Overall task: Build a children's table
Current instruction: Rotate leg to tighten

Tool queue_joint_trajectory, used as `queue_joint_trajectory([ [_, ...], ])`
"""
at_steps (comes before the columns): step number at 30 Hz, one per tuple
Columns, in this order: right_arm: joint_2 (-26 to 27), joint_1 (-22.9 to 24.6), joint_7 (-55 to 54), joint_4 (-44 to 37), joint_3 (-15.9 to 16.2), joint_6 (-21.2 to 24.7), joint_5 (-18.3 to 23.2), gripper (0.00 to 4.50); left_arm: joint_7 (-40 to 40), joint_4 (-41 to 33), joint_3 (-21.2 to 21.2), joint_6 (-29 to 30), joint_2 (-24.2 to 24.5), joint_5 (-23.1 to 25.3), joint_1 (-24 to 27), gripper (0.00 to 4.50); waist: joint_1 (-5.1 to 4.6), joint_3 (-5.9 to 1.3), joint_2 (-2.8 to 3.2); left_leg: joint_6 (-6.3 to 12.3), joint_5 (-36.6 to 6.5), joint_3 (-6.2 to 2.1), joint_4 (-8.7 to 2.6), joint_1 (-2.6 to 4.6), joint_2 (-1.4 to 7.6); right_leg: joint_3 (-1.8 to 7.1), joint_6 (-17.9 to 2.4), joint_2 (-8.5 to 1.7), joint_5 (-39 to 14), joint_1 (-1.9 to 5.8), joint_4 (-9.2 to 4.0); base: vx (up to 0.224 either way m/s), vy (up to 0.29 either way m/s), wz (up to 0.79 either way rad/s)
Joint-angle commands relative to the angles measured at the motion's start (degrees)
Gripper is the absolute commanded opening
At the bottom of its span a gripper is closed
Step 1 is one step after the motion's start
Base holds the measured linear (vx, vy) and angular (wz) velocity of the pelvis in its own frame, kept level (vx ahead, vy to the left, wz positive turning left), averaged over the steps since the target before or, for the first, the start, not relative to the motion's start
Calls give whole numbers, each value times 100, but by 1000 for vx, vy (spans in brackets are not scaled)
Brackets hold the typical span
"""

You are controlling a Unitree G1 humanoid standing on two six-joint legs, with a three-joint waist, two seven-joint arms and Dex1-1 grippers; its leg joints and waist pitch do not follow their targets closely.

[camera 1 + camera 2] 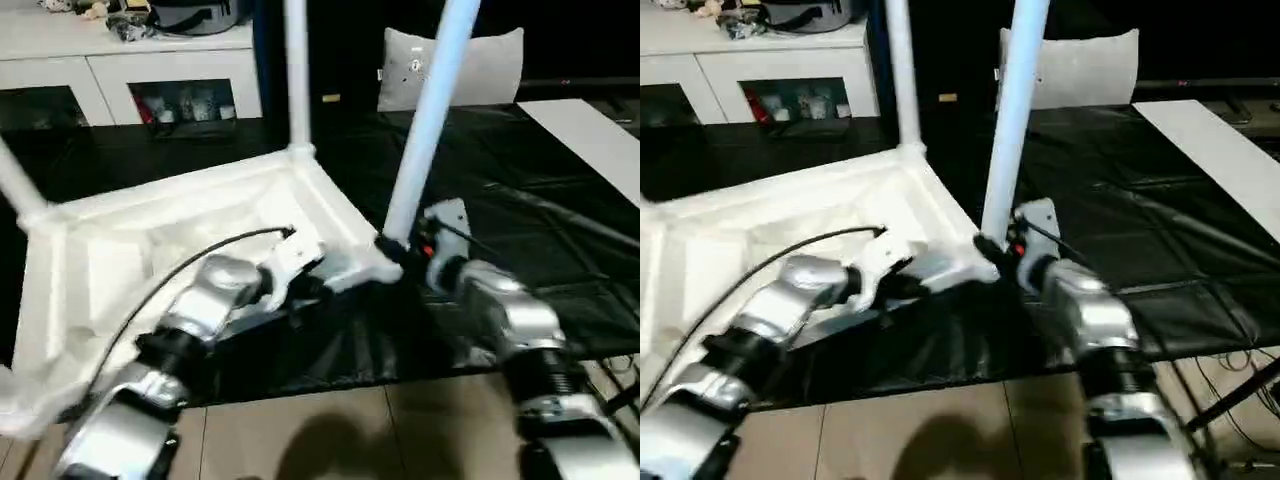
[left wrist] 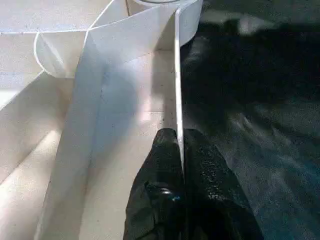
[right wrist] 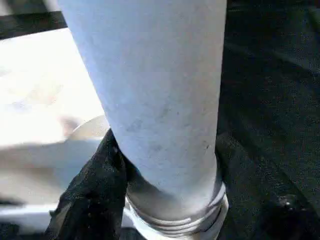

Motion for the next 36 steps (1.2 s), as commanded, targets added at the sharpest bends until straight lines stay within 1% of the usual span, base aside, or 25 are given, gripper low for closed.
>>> queue_joint_trajectory([
  [1,401,219,191,-217,315,28,191,304,512,-238,222,-198,-301,-220,-22,0,28,-339,-48,181,-764,-106,-395,38,282,283,-980,-437,-1411,287,-475,0,0,0],
  [4,299,571,357,-752,312,143,221,336,221,-439,-15,-472,-124,-83,174,0,12,-340,-52,307,-728,-117,-401,-8,283,278,-982,-430,-1144,335,-442,0,0,0],
  [5,102,797,587,-1124,390,161,193,347,-75,-587,-122,-683,37,-64,298,0,17,-339,48,300,-747,-132,-399,-4,278,275,-963,-430,-1203,330,-448,0,0,0],
  [6,53,857,634,-1222,409,163,185,350,-125,-621,-134,-707,72,-58,330,0,3,-333,-18,326,-813,-113,-392,-11,280,285,-901,-427,-1221,341,-472,0,0,0],
  [7,-65,981,726,-1449,429,199,187,356,-137,-624,-145,-816,158,21,359,0,-15,-326,22,311,-858,-115,-404,-16,275,276,-895,-418,-1311,341,-488,0,0,0],
  [8,-196,1070,870,-1646,461,259,220,367,-206,-609,-169,-970,256,76,371,0,-6,-328,142,286,-901,-129,-398,-8,264,273,-889,-422,-1378,334,-484,0,0,0],
  [9,-311,1138,947,-1827,482,322,263,381,-252,-602,-160,-1032,329,95,376,0,-29,-321,68,294,-976,-118,-398,-6,254,277,-806,-401,-1517,351,-524,0,0,0],
  [10,-400,1192,998,-1978,494,394,307,390,-323,-599,-141,-1149,386,78,390,0,-34,-314,109,293,-981,-123,-399,-11,252,273,-805,-408,-1591,345,-522,0,0,0],
  [11,-490,1238,1051,-2128,501,476,347,390,-417,-597,-109,-1181,431,37,400,0,-34,-311,93,306,-995,-116,-395,-13,244,269,-766,-406,-1710,344,-549,0,0,0],
  [12,-560,1266,1046,-2247,484,554,354,401,-438,-555,-95,-1256,490,58,398,0,-25,-274,191,296,-1004,-122,-399,-15,242,277,-731,-405,-1871,313,-560,0,0,0],
  [13,-560,1266,1046,-2247,484,554,354,412,-438,-555,-95,-1256,490,58,398,0,-39,-275,167,293,-1025,-120,-406,-9,251,276,-708,-392,-1912,308,-580,0,0,0],
  [15,-719,1363,1062,-2589,460,847,328,425,-568,-523,-97,-1466,630,63,464,0,-39,-242,309,244,-1028,-141,-411,-12,256,274,-759,-381,-1762,287,-558,0,0,0],
  [18,-909,1463,1227,-2857,555,907,264,444,-619,-598,-67,-1585,672,-6,566,0,-61,-235,249,253,-1037,-141,-412,-14,260,278,-910,-371,-1351,318,-507,0,0,0],
  [19,-946,1498,1268,-2936,577,905,267,444,-632,-662,-71,-1585,679,-21,607,0,-53,-219,338,286,-1014,-142,-402,-18,261,280,-937,-392,-1335,303,-504,0,0,0],
  [20,-1009,1533,1337,-3063,619,903,306,444,-697,-789,-78,-1524,690,-64,667,0,-68,-209,307,302,-1029,-131,-406,-20,263,280,-927,-383,-1360,304,-527,0,0,0],
  [22,-1137,1504,1484,-3267,670,939,390,444,-838,-958,-71,-1441,690,-163,713,0,-82,-221,320,356,-884,-136,-398,-28,267,271,-972,-381,-1228,326,-498,0,0,0],
  [24,-1194,1398,1588,-3333,678,1021,458,444,-862,-886,-40,-1403,679,-178,624,0,-114,-200,377,399,-889,-125,-385,-15,257,266,-985,-364,-1255,303,-521,0,0,0],
  [26,-1223,1304,1621,-3350,663,1117,488,444,-901,-825,-24,-1374,674,-193,539,0,-139,-188,356,408,-901,-120,-386,-20,249,265,-974,-367,-1369,314,-528,0,0,0],
  [29,-1302,1049,1633,-3213,656,1374,473,444,-903,-345,-86,-1618,638,-52,194,0,-171,-96,410,373,-1124,-122,-416,16,232,255,-856,-343,-1876,263,-595,0,0,0],
  [31,-1323,1086,1692,-3111,776,1334,409,444,-884,-207,-41,-1317,637,-54,90,0,-188,-80,457,327,-1159,-138,-430,3,259,266,-881,-368,-1778,272,-596,0,0,0],
  [32,-1323,1086,1692,-3111,776,1334,409,444,-884,-207,-41,-1317,637,-54,90,0,-190,-102,513,306,-1135,-154,-424,3,259,260,-915,-375,-1676,294,-564,0,0,0],
  [33,-1317,1053,1732,-3020,754,1293,448,448,-916,-146,87,-1205,603,-194,-2,28,-216,-125,477,316,-1070,-154,-419,-7,259,251,-987,-378,-1452,316,-553,0,0,0],
  [34,-1319,995,1793,-2903,708,1193,480,448,-924,-51,183,-1173,591,-274,-121,28,-197,-102,631,333,-1013,-177,-411,-24,246,243,-1051,-391,-1296,307,-522,0,0,0],
  [35,-1319,995,1793,-2903,708,1193,480,450,-924,-51,183,-1173,591,-274,-121,55,-228,-93,558,366,-1047,-150,-413,-35,244,238,-1050,-368,-1271,305,-572,0,0,0],
  [36,-1363,916,1856,-2788,703,1073,428,450,-979,25,237,-1155,605,-296,-221,58,-244,-102,585,384,-1002,-171,-404,-51,240,224,-1097,-376,-1062,343,-545,0,0,0],
])
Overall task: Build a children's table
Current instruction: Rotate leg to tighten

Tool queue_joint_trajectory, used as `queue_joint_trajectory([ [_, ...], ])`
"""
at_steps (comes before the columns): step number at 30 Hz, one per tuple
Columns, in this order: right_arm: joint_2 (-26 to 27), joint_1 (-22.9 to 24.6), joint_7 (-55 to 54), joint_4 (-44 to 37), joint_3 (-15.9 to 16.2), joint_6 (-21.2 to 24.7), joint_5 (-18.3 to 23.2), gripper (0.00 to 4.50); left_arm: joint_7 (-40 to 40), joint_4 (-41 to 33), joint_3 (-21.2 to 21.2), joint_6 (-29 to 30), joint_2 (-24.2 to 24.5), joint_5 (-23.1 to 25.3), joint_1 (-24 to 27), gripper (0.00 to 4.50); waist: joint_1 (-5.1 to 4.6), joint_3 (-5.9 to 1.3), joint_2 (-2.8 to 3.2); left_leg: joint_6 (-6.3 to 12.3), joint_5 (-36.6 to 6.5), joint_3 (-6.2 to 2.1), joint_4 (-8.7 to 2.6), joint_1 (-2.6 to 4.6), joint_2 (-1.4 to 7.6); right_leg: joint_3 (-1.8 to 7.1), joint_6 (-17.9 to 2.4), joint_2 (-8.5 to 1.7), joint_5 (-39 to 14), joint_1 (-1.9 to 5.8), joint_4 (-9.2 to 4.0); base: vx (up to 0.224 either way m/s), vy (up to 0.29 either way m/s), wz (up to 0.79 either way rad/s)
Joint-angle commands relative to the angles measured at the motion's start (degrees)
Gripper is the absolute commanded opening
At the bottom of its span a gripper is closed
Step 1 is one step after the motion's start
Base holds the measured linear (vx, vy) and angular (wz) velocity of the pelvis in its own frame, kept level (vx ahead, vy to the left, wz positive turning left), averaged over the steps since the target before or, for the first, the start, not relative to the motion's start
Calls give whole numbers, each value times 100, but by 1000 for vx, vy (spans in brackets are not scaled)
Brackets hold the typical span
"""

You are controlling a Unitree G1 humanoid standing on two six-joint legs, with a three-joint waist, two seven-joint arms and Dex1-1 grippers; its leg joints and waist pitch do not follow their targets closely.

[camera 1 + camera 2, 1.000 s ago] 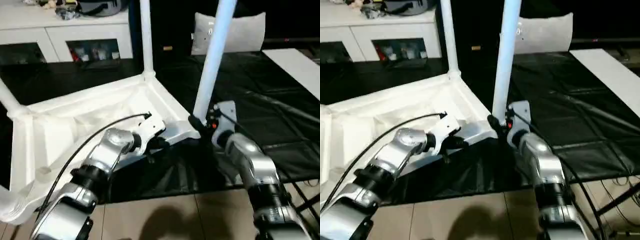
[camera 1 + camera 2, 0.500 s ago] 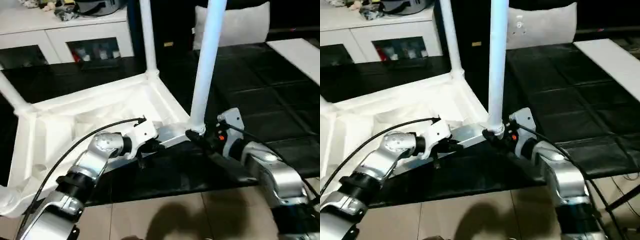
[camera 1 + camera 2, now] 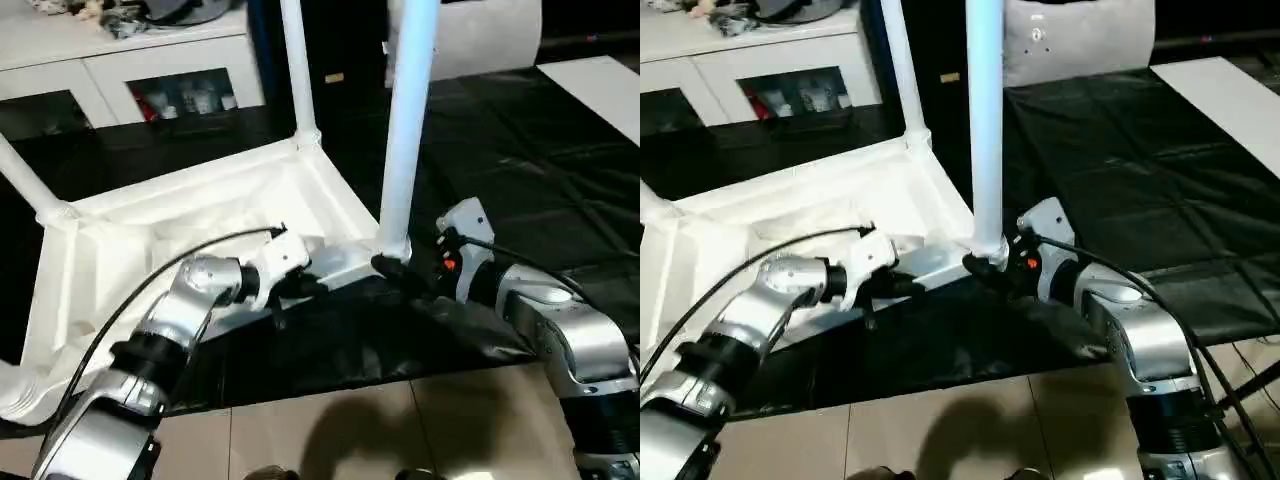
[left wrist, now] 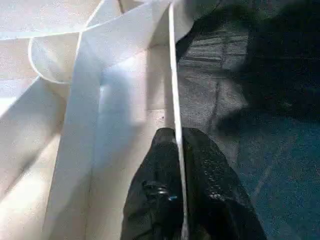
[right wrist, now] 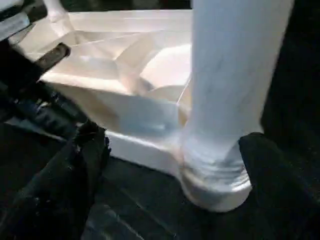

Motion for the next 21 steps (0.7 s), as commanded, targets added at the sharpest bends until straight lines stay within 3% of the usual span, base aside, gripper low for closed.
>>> queue_joint_trajectory([
  [1,6,-112,132,110,132,-87,72,450,-102,-81,148,-35,-9,-109,-233,58,-29,-390,-72,388,-858,-152,-368,11,244,243,-1175,-390,-911,370,-391,0,0,0],
  [2,-12,-139,148,119,132,-111,57,450,-87,-40,183,-19,-15,-127,-263,67,2,-394,125,468,-580,-176,-332,-4,230,233,-1257,-408,-578,366,-319,0,0,0],
  [3,-20,-209,101,84,72,-7,89,450,-115,62,206,-11,-29,-167,-330,82,-18,-392,144,576,-439,-174,-305,-24,237,217,-1346,-388,-284,365,-304,0,0,0],
  [4,-27,-226,94,70,65,15,91,450,-110,88,212,-5,-32,-172,-349,94,-28,-391,115,673,-357,-168,-283,-49,220,203,-1367,-378,-95,380,-308,0,0,0],
  [5,-29,-320,121,15,74,72,119,450,-154,216,231,13,-36,-199,-453,101,-8,-406,226,694,-320,-188,-259,-55,208,194,-1381,-396,-53,400,-263,0,0,0],
  [6,-1,-399,152,-27,52,124,186,450,-147,307,252,39,-56,-213,-548,105,-26,-382,167,770,-328,-170,-259,-80,186,186,-1330,-389,-170,410,-302,0,0,0],
  [7,13,-433,158,-17,41,136,205,450,-135,347,261,42,-63,-213,-585,113,-25,-381,176,827,-264,-157,-241,-91,153,183,-1260,-395,-372,420,-319,0,0,0],
  [8,40,-539,182,54,7,136,241,450,-88,509,277,75,-85,-185,-729,127,-33,-341,133,888,-193,-150,-246,-120,141,174,-1163,-391,-628,405,-346,0,0,0],
  [9,42,-562,216,80,1,115,255,450,-106,575,276,116,-95,-178,-795,143,-29,-340,213,906,-235,-137,-246,-82,147,160,-1042,-382,-1074,361,-398,0,0,0],
  [11,34,-578,241,109,10,97,248,450,-128,632,283,143,-105,-182,-851,149,-54,-310,218,904,-271,-150,-259,-74,176,166,-980,-383,-1251,340,-410,0,0,0],
  [12,-30,-507,244,31,73,78,176,450,-8,621,335,242,-140,-195,-858,171,-88,-278,176,905,-320,-162,-285,-93,193,154,-905,-374,-1365,339,-432,0,0,0],
  [13,-113,-345,249,-244,48,206,234,450,101,402,376,403,-180,-247,-752,182,-114,-312,64,915,-301,-149,-272,-82,190,159,-886,-362,-1360,352,-434,0,0,0],
  [14,-147,-265,255,-397,16,294,294,450,137,274,393,491,-198,-283,-689,187,-77,-370,70,930,-120,-176,-264,-77,227,170,-923,-410,-1274,392,-361,0,0,0],
  [15,-191,-83,307,-574,-80,334,415,450,271,9,562,748,-332,-515,-523,191,-106,-383,-177,1024,-21,-145,-254,-80,236,174,-915,-382,-1184,365,-393,0,0,0],
  [16,-188,-67,305,-575,-93,328,423,450,295,-12,593,789,-354,-551,-508,191,-52,-393,-96,1138,297,-172,-239,-99,253,172,-1065,-424,-823,366,-285,0,0,0],
  [17,-191,-23,294,-571,-115,319,429,450,378,-106,643,847,-400,-605,-437,201,-51,-379,-63,1194,291,-153,-227,-81,258,160,-1073,-410,-898,311,-316,0,0,0],
  [18,-202,10,274,-554,-119,321,415,450,468,-228,647,833,-423,-600,-344,215,-48,-428,-167,1309,451,-174,-209,-96,268,167,-1128,-429,-718,334,-253,0,0,0],
  [19,-245,73,304,-556,-134,316,426,450,556,-368,637,904,-467,-598,-240,226,-64,-426,-299,1424,634,-172,-192,-136,269,169,-1175,-425,-451,322,-203,0,0,0],
  [21,-239,124,298,-599,-192,366,493,450,696,-457,673,897,-515,-607,-159,237,-26,-471,-395,1602,856,-159,-151,-113,295,176,-1301,-427,-88,271,-156,0,0,0],
])
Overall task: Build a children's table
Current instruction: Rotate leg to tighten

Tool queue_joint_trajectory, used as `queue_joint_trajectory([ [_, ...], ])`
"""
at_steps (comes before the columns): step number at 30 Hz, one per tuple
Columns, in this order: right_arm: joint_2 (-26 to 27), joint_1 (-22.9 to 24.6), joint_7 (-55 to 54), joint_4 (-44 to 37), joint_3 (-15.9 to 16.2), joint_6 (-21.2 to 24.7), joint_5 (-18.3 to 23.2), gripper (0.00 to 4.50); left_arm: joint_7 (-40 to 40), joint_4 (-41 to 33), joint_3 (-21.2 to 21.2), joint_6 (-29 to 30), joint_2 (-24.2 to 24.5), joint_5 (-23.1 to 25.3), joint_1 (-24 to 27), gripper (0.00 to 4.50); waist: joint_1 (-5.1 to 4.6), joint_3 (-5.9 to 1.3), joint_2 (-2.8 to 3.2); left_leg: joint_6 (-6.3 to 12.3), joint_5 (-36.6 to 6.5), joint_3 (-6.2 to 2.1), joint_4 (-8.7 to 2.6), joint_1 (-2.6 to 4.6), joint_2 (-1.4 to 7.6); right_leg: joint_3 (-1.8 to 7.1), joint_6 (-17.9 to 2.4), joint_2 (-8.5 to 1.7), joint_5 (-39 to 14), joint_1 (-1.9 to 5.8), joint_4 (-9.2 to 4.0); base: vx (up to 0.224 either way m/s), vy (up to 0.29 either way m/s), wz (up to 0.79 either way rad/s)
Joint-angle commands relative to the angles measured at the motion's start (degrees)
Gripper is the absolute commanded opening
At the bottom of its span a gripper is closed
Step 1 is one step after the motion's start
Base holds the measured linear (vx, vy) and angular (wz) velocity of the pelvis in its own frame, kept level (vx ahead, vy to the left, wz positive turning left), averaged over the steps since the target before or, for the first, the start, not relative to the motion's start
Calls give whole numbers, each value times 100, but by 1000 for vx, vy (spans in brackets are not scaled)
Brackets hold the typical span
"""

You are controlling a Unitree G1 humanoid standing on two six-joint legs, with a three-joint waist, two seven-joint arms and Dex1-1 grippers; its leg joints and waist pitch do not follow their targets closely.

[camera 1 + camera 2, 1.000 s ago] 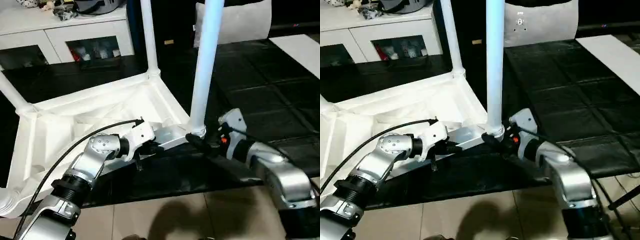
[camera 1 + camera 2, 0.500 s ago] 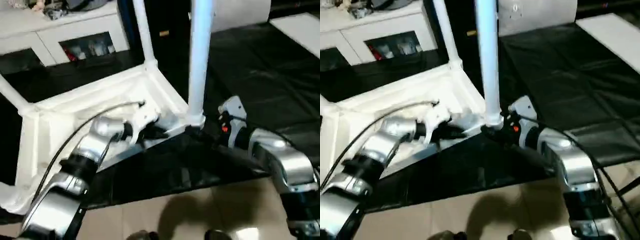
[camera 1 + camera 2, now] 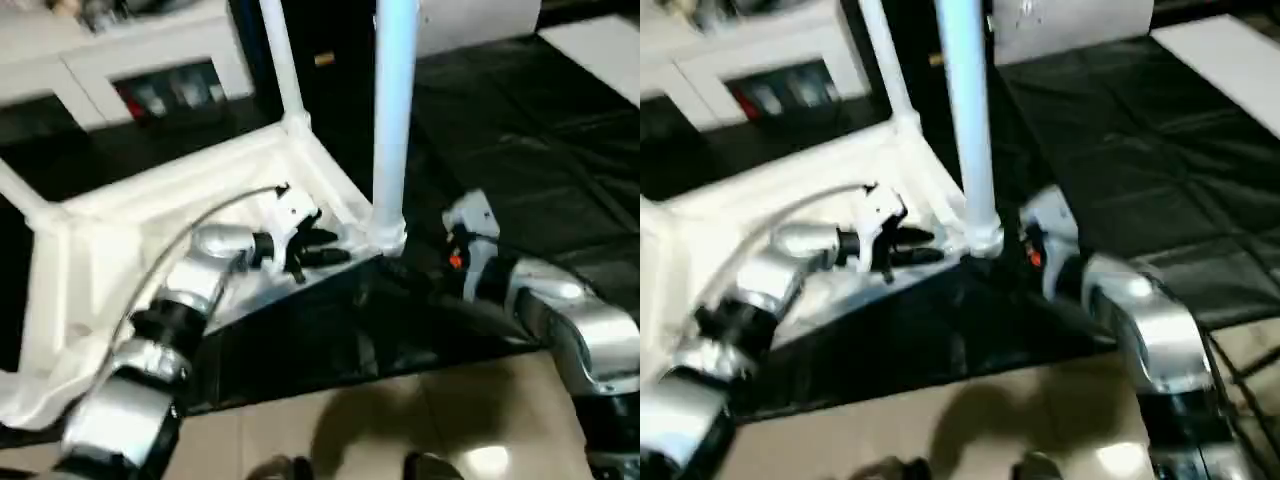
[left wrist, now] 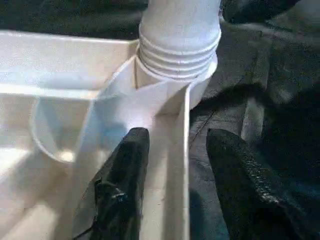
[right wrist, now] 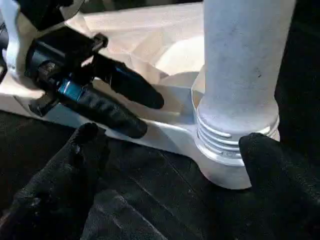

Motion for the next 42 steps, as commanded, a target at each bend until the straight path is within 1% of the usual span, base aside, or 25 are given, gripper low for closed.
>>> queue_joint_trajectory([
  [1,34,35,11,-143,-108,48,135,450,180,-177,161,-16,49,-47,83,246,64,-624,-263,1519,853,-108,-203,107,289,267,-1347,-407,6,444,-229,0,0,0],
  [2,56,9,-15,-112,-122,24,136,450,184,-192,173,-40,58,-44,98,260,74,-604,-248,1522,827,-111,-205,106,300,269,-1391,-420,18,429,-223,0,0,0],
  [3,68,-35,-31,-58,-126,-14,125,450,168,-192,170,-30,79,-18,96,271,81,-539,-263,1433,541,-99,-235,134,322,278,-1461,-412,-171,394,-271,0,0,0],
  [4,54,-31,-14,-54,-109,-45,109,450,159,-164,134,-72,112,38,103,278,81,-539,-263,1433,541,-99,-235,134,322,278,-1461,-412,-171,394,-271,0,0,0],
  [5,40,-20,-8,-61,-91,-63,106,450,171,-184,107,-70,141,79,125,283,93,-524,-303,1334,379,-93,-249,137,320,289,-1485,-420,-261,412,-275,0,0,0],
  [6,25,-17,-2,-68,-103,-59,121,450,195,-174,92,-69,159,109,120,283,123,-495,-347,1132,39,-68,-275,140,298,308,-1447,-434,-609,427,-322,0,0,0],
  [7,13,-18,1,-69,-117,-54,135,450,212,-159,84,-67,170,127,110,305,142,-540,-342,1046,-40,-64,-270,159,296,311,-1435,-442,-734,454,-320,0,0,0],
  [9,-24,-50,16,-31,-157,-61,159,450,230,-85,82,33,180,131,35,316,185,-509,-307,826,-254,-60,-296,177,298,324,-1351,-444,-1034,437,-362,0,0,0],
  [10,-45,-65,41,0,-172,-71,172,450,202,-44,60,135,188,127,-6,323,200,-510,-302,714,-356,-60,-305,180,294,330,-1309,-440,-1137,447,-373,0,0,0],
  [11,-64,-92,62,46,-170,-81,169,450,130,-7,40,249,186,98,-45,327,202,-513,-316,671,-387,-56,-313,187,295,333,-1292,-436,-1150,449,-376,0,0,0],
  [12,-94,-93,74,76,-162,-92,149,450,63,-1,17,408,174,62,-59,327,220,-544,-312,611,-340,-59,-307,187,293,336,-1304,-438,-1078,461,-358,0,0,0],
  [13,-99,-145,86,175,-157,-95,111,450,-21,62,8,470,143,45,-100,327,250,-556,-279,592,-315,-59,-293,180,278,334,-1314,-432,-1018,456,-365,0,0,0],
  [18,-91,-260,84,441,-130,-198,8,450,10,388,86,338,10,-8,-247,327,330,-601,-300,620,-208,-61,-265,140,248,325,-1384,-433,-697,493,-327,0,0,0],
  [20,-82,-291,69,492,-123,-222,-10,450,7,450,118,323,-20,-39,-277,327,337,-611,-335,671,-143,-58,-254,129,244,323,-1402,-434,-607,501,-313,0,0,0],
  [22,-60,-368,8,613,-81,-270,-42,450,120,626,100,183,-44,54,-345,327,352,-628,-279,732,-86,-67,-231,131,243,313,-1416,-426,-548,491,-303,0,0,0],
  [23,-61,-402,-13,650,-69,-285,-45,450,107,678,115,205,-66,50,-367,327,350,-641,-296,730,-85,-65,-227,135,241,312,-1418,-422,-539,497,-301,0,0,0],
  [25,-59,-438,-5,690,-67,-309,-53,450,89,759,157,232,-95,23,-404,299,360,-639,-310,722,-93,-65,-227,128,245,308,-1427,-423,-559,499,-298,0,0,0],
  [27,-77,-451,32,743,-59,-380,-93,450,109,883,125,101,-109,93,-424,291,374,-640,-324,742,-73,-65,-221,116,239,306,-1407,-427,-582,509,-296,0,0,0],
  [29,-83,-453,43,762,-53,-409,-110,450,101,895,101,45,-100,120,-415,276,380,-651,-305,747,-80,-67,-215,125,243,304,-1393,-425,-609,503,-298,0,0,0],
  [33,-106,-452,52,825,-57,-486,-152,450,179,1055,46,-142,-124,192,-415,251,390,-659,-299,740,-112,-69,-205,123,246,302,-1405,-422,-575,500,-296,0,0,0],
  [34,-120,-447,57,849,-56,-516,-155,450,226,1159,-6,-230,-132,270,-433,244,396,-659,-292,742,-137,-69,-203,120,235,298,-1387,-416,-618,503,-305,0,0,0],
  [35,-121,-446,58,851,-56,-519,-155,450,233,1171,-12,-236,-132,279,-435,216,400,-665,-283,724,-151,-67,-200,123,236,299,-1380,-421,-636,507,-304,0,0,0],
  [37,-125,-442,63,864,-59,-552,-154,450,318,1328,-22,-264,-154,343,-483,209,414,-664,-277,697,-205,-68,-206,129,244,296,-1357,-414,-716,501,-317,0,0,0],
  [39,-124,-440,68,858,-64,-586,-162,450,431,1498,-70,-350,-149,463,-541,199,424,-653,-275,638,-366,-71,-222,141,244,293,-1275,-417,-993,499,-356,0,0,0],
  [42,-144,-414,75,867,-65,-622,-172,450,306,1545,-190,-449,-116,566,-549,164,416,-633,-277,510,-611,-71,-249,163,243,285,-1159,-427,-1439,503,-414,0,0,0],
])
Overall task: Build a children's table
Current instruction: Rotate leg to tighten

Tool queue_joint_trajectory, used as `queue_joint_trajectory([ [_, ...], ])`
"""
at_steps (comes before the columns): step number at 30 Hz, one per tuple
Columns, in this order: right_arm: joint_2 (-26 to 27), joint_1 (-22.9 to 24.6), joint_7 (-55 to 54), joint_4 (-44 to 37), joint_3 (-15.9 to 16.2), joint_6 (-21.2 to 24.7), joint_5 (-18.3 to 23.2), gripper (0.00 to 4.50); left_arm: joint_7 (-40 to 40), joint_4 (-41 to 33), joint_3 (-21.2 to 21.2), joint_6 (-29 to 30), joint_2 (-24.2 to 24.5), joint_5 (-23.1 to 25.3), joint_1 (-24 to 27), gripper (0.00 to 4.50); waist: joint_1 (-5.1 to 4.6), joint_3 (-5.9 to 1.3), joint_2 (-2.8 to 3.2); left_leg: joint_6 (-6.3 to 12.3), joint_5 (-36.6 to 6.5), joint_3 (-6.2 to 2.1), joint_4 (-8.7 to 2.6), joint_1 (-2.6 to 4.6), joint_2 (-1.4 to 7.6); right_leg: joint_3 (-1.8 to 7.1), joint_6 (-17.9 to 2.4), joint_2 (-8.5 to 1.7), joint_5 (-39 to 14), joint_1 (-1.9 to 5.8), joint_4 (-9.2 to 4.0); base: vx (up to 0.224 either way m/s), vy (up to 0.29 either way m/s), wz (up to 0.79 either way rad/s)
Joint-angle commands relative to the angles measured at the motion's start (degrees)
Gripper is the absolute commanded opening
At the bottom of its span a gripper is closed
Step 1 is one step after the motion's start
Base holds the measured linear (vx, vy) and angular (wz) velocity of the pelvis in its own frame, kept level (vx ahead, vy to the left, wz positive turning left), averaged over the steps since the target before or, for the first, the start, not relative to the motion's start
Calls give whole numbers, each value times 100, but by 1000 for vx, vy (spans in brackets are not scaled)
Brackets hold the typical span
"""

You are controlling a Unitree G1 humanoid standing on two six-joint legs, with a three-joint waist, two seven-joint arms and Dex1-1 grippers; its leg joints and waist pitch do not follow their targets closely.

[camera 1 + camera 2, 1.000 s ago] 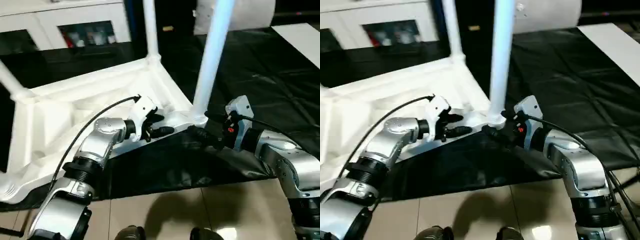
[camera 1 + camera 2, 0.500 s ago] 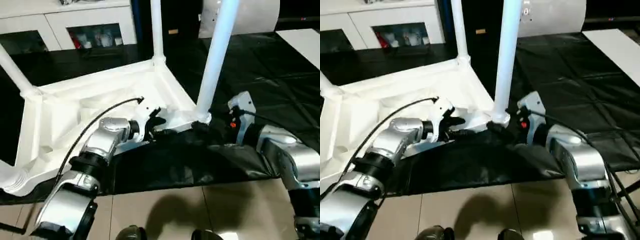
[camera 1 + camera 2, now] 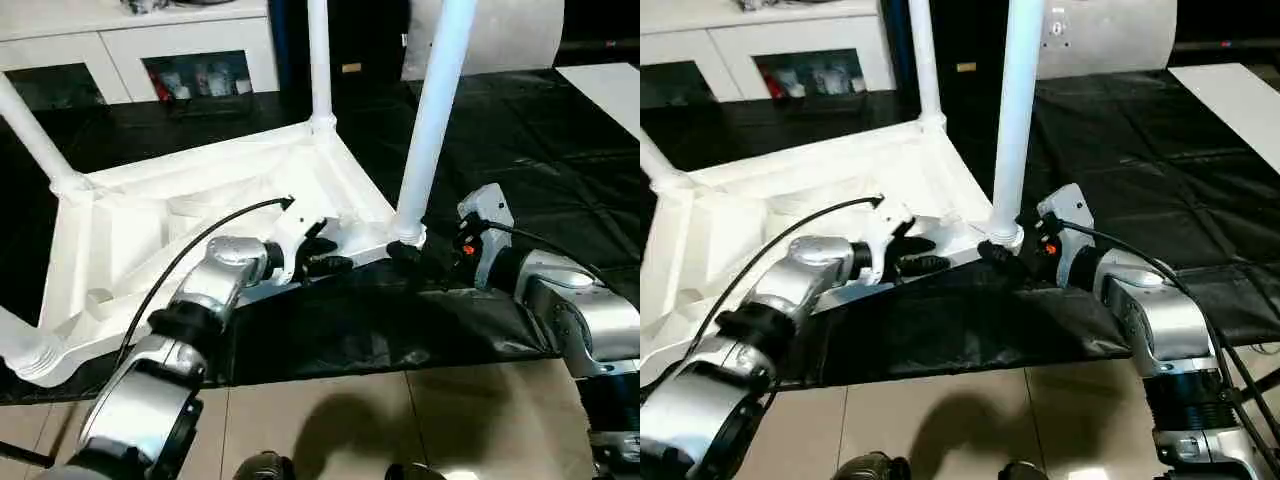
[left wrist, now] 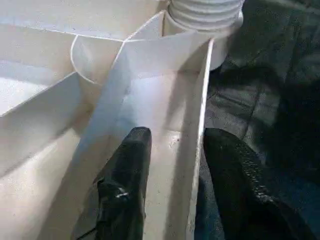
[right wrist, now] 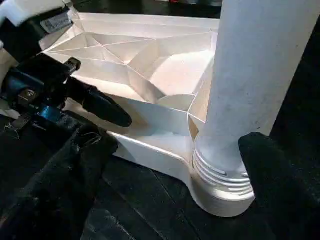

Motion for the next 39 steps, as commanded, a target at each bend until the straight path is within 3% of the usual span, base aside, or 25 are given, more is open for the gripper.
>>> queue_joint_trajectory([
  [1,-47,-24,60,-31,71,-60,-6,450,6,115,-92,-24,96,160,9,154,25,-551,-135,434,-815,-94,-381,86,247,250,-1053,-408,-1802,398,-512,0,0,0],
  [3,-78,15,83,1,55,-101,-17,450,-200,108,-127,-21,108,137,25,146,24,-549,-137,361,-911,-101,-400,117,255,246,-957,-420,-2083,404,-545,0,0,0],
  [7,-113,33,113,25,41,-130,-43,450,-374,178,-183,-60,128,148,18,110,23,-572,-135,325,-877,-106,-408,120,267,256,-1065,-429,-1766,415,-502,0,0,0],
  [11,-151,26,155,45,44,-161,-47,450,-380,265,-130,-113,98,117,-9,85,36,-589,-137,403,-720,-100,-386,102,254,251,-1122,-435,-1549,426,-481,0,0,0],
  [13,-174,14,178,70,44,-188,-49,450,-413,307,-82,-164,66,81,-20,65,56,-598,-173,431,-664,-94,-380,102,250,245,-1100,-439,-1583,432,-480,0,0,0],
  [17,-199,6,208,98,39,-237,-61,450,-446,354,-51,-240,22,61,-26,26,62,-595,-167,447,-665,-94,-381,101,258,241,-1065,-438,-1646,417,-491,0,0,0],
  [21,-220,10,227,132,4,-360,-79,450,-705,292,-171,-704,59,108,68,5,61,-590,-204,522,-581,-100,-387,93,265,246,-1065,-440,-1561,412,-471,0,0,0],
  [23,-239,20,259,154,-57,-444,-44,450,-948,174,-204,-821,115,77,148,5,60,-592,-214,537,-563,-100,-386,83,265,246,-1070,-451,-1528,418,-459,0,0,0],
  [24,-287,29,329,175,-105,-503,-12,450,-1149,41,-241,-897,195,53,224,5,51,-582,-258,561,-507,-95,-389,71,270,252,-1084,-459,-1448,418,-446,0,0,0],
  [28,-617,146,1027,252,-125,-1004,61,450,-2037,-649,-401,-934,612,-86,596,5,54,-557,-257,645,-523,-76,-391,74,303,276,-1149,-476,-1446,399,-423,0,0,0],
  [30,-671,177,1285,272,-130,-1013,170,450,-2233,-847,-428,-930,698,-146,694,5,62,-546,-250,681,-545,-71,-392,77,299,267,-1182,-459,-1484,382,-419,0,0,0],
  [31,-728,174,1474,335,-73,-1065,179,450,-2325,-967,-476,-966,782,-134,770,5,55,-522,-278,678,-620,-65,-400,85,294,260,-1155,-447,-1615,366,-449,0,0,0],
  [35,-848,156,1922,493,111,-1152,211,402,-2341,-1116,-553,-1160,961,-15,901,0,60,-502,-258,577,-872,-74,-427,122,325,260,-1105,-455,-1960,341,-484,0,0,0],
  [38,-882,178,2126,597,273,-1246,170,402,-1933,-992,-456,-1008,929,140,824,0,41,-486,-274,493,-1027,-77,-450,129,323,253,-1077,-455,-2055,350,-498,0,0,0],
  [39,-894,213,2192,598,326,-1254,127,402,-1967,-1064,-398,-930,925,68,847,0,24,-473,-349,475,-1064,-74,-466,123,319,252,-1050,-458,-2130,359,-516,0,0,0],
])
